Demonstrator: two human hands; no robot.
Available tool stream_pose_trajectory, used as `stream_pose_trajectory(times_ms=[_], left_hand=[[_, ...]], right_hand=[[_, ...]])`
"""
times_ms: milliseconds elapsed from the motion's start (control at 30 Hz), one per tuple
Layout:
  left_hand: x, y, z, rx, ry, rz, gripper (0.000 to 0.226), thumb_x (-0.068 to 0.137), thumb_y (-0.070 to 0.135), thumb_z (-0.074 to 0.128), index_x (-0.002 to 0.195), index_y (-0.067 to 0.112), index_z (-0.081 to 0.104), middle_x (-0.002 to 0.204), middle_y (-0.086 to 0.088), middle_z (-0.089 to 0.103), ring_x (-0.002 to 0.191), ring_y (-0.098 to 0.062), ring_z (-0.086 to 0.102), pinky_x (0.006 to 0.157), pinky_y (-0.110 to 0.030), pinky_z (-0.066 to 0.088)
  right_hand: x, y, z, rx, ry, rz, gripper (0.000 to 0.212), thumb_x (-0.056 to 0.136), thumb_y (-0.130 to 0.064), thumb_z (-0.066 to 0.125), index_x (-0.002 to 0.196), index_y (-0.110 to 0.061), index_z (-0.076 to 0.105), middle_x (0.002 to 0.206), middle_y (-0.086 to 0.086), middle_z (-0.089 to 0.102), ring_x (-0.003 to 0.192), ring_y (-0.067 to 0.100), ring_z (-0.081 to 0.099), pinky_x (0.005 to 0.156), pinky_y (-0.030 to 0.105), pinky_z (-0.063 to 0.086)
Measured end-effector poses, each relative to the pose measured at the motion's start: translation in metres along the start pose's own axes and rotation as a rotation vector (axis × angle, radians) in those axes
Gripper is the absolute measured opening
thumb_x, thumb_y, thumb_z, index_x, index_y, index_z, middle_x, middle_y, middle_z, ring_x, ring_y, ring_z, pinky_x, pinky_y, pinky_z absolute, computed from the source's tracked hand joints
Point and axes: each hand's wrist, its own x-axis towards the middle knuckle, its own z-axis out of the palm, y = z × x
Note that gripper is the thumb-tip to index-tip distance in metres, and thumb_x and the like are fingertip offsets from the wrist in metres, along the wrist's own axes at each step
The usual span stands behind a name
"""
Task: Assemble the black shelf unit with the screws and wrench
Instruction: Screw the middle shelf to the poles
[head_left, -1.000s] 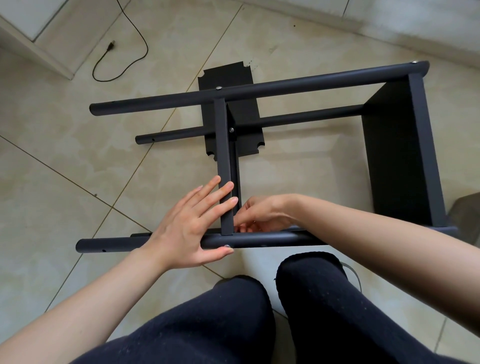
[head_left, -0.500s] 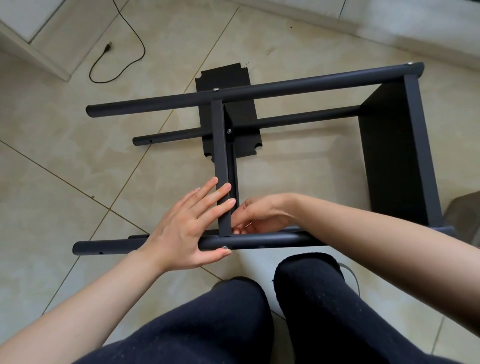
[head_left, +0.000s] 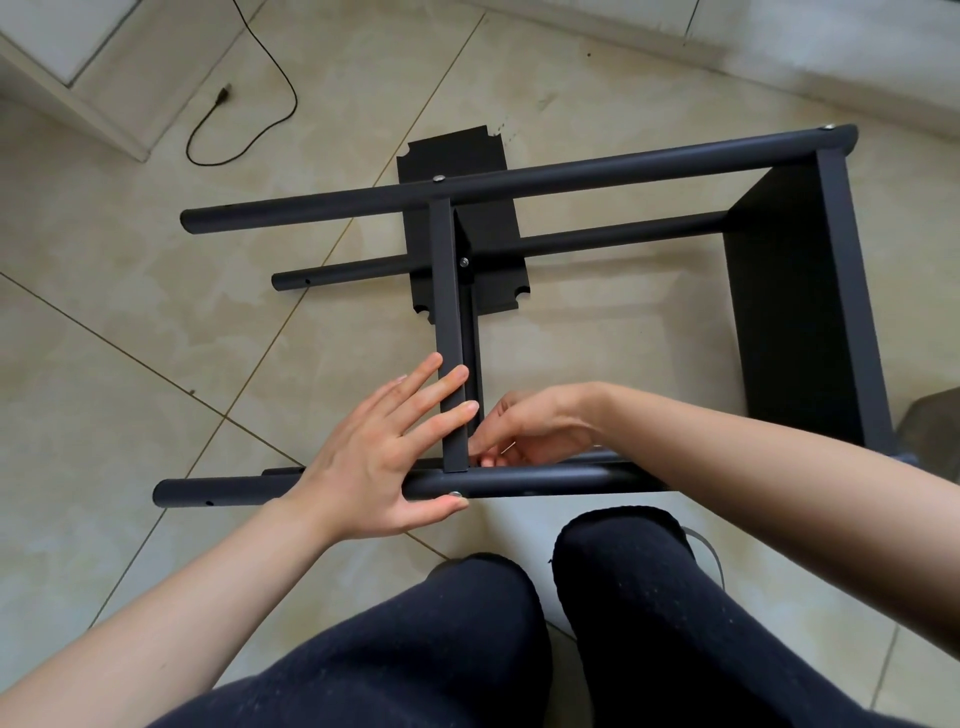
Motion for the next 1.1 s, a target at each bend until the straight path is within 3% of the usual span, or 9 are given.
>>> stream_pose_trajectory(times_ms=[67, 233, 400, 567, 700, 833, 967, 1100], left_hand=[[0.0, 0.0, 0.0, 0.001, -0.001, 0.001, 0.08, 0.083, 0.062, 0.067, 0.148, 0.018, 0.047, 0.164, -0.006, 0.03, 0.154, -0.029, 0.019, 0.115, -0.052, 0.036], [0.0, 0.0, 0.0, -0.004, -0.001, 0.003, 0.079, 0.084, 0.061, 0.065, 0.148, 0.018, 0.048, 0.164, -0.006, 0.029, 0.154, -0.029, 0.019, 0.114, -0.049, 0.037], [0.001, 0.001, -0.001, -0.005, -0.004, -0.005, 0.079, 0.084, 0.061, 0.065, 0.147, 0.016, 0.05, 0.163, -0.007, 0.03, 0.154, -0.03, 0.02, 0.114, -0.046, 0.036], [0.001, 0.001, -0.001, 0.001, -0.004, -0.002, 0.079, 0.084, 0.061, 0.065, 0.147, 0.016, 0.05, 0.163, -0.006, 0.03, 0.154, -0.029, 0.019, 0.114, -0.045, 0.036], [0.001, 0.0, -0.001, -0.001, -0.002, -0.002, 0.079, 0.084, 0.061, 0.065, 0.147, 0.016, 0.05, 0.163, -0.007, 0.03, 0.154, -0.029, 0.019, 0.113, -0.044, 0.036], [0.001, 0.0, -0.001, 0.002, -0.003, -0.002, 0.078, 0.084, 0.062, 0.065, 0.146, 0.016, 0.051, 0.163, -0.006, 0.03, 0.154, -0.029, 0.019, 0.112, -0.042, 0.036], [0.001, 0.001, -0.001, 0.007, -0.004, -0.007, 0.078, 0.083, 0.062, 0.064, 0.146, 0.016, 0.052, 0.163, -0.006, 0.03, 0.154, -0.028, 0.019, 0.111, -0.042, 0.037], [0.001, 0.001, -0.001, 0.001, -0.002, -0.008, 0.078, 0.083, 0.062, 0.064, 0.145, 0.017, 0.052, 0.163, -0.005, 0.03, 0.154, -0.028, 0.019, 0.11, -0.042, 0.038]], right_hand=[[0.001, 0.001, 0.0, -0.01, 0.022, -0.009, 0.037, 0.095, -0.008, 0.059, 0.062, -0.013, 0.072, 0.06, 0.002, 0.061, 0.058, 0.012, 0.055, 0.067, 0.025, 0.047], [0.004, 0.001, 0.009, -0.063, 0.067, -0.024, 0.027, 0.094, -0.011, 0.06, 0.068, -0.011, 0.064, 0.06, 0.001, 0.06, 0.053, 0.011, 0.057, 0.05, 0.02, 0.049], [-0.001, -0.001, 0.001, -0.015, 0.034, -0.038, 0.024, 0.095, -0.005, 0.058, 0.073, -0.006, 0.069, 0.066, 0.006, 0.063, 0.06, 0.014, 0.058, 0.067, 0.026, 0.05], [0.003, 0.0, 0.009, -0.051, 0.068, -0.031, 0.023, 0.095, -0.009, 0.059, 0.073, -0.007, 0.063, 0.06, 0.003, 0.06, 0.053, 0.012, 0.057, 0.052, 0.021, 0.05], [0.001, -0.002, 0.009, -0.03, 0.045, -0.031, 0.023, 0.095, -0.009, 0.059, 0.072, -0.008, 0.064, 0.061, 0.002, 0.06, 0.054, 0.011, 0.057, 0.053, 0.021, 0.049], [-0.004, -0.002, 0.003, 0.0, 0.009, -0.029, 0.026, 0.096, -0.006, 0.057, 0.072, -0.009, 0.067, 0.062, 0.001, 0.062, 0.059, 0.011, 0.058, 0.065, 0.022, 0.05], [-0.001, -0.001, 0.003, -0.011, 0.031, -0.058, 0.024, 0.096, -0.001, 0.056, 0.074, -0.007, 0.064, 0.06, 0.001, 0.062, 0.056, 0.01, 0.058, 0.061, 0.021, 0.052], [-0.001, 0.001, 0.004, 0.029, 0.007, -0.073, 0.041, 0.096, 0.002, 0.054, 0.061, -0.013, 0.07, 0.058, 0.0, 0.063, 0.054, 0.009, 0.059, 0.059, 0.019, 0.052]])
